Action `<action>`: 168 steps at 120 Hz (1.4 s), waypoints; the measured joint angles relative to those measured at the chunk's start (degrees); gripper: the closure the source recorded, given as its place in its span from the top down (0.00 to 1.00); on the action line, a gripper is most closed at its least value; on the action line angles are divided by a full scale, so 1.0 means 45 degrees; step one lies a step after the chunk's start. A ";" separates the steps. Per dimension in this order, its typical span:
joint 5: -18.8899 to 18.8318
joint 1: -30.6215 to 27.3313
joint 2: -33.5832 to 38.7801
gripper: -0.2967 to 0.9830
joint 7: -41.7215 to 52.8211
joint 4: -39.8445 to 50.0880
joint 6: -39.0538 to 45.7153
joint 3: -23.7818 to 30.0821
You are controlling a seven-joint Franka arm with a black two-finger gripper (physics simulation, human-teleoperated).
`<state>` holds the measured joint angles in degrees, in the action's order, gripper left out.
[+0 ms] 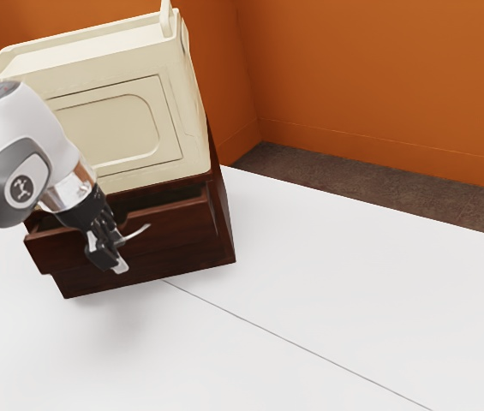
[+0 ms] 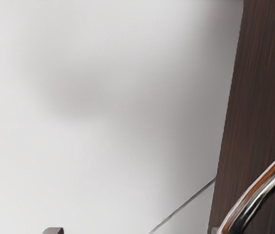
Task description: Pull the drawer handle with one arm to open the drawer
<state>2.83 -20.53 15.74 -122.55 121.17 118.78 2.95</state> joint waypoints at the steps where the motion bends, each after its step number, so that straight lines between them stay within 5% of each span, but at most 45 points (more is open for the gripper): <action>1: 0.0003 -0.0001 0.0013 0.52 0.0002 0.0012 0.0002 0.0004; 168: 0.0334 0.0172 0.2686 0.51 -0.0418 0.2712 0.0533 0.0670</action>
<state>4.33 -19.76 27.82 -124.43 133.38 121.18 5.97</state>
